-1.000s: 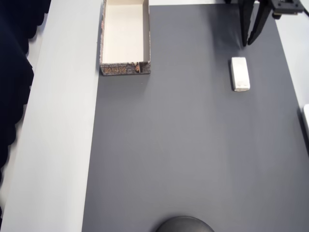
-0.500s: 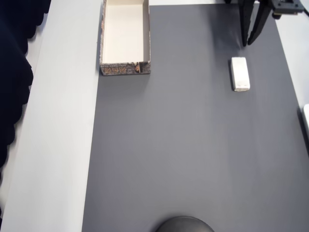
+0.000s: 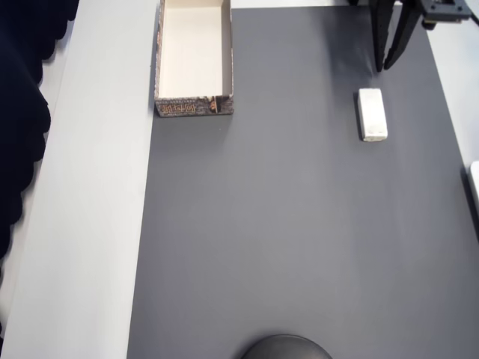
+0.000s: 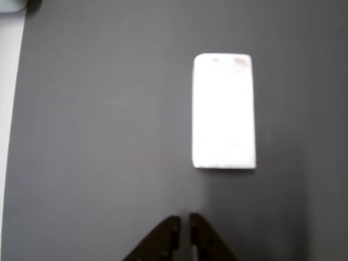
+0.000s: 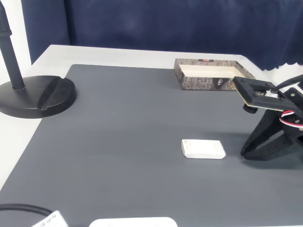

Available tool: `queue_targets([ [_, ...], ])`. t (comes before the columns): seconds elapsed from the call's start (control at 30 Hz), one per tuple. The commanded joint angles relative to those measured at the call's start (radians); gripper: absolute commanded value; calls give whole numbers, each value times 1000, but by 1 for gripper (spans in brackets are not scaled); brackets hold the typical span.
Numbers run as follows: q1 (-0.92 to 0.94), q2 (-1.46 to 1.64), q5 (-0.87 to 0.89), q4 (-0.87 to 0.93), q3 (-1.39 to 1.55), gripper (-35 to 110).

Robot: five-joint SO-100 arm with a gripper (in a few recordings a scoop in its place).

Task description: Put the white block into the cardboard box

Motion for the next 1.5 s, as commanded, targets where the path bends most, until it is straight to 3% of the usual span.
queue_targets([
  [0.0,-41,25,-26,6,18,-2],
  [0.2,-61,-52,-67,5,-37,-2],
  [0.43,-38,-373,-74,-5,-255,-2],
  [1.07,69,-1181,15,-57,-839,-2],
  [1.47,95,-1463,77,-55,-1063,-2],
])
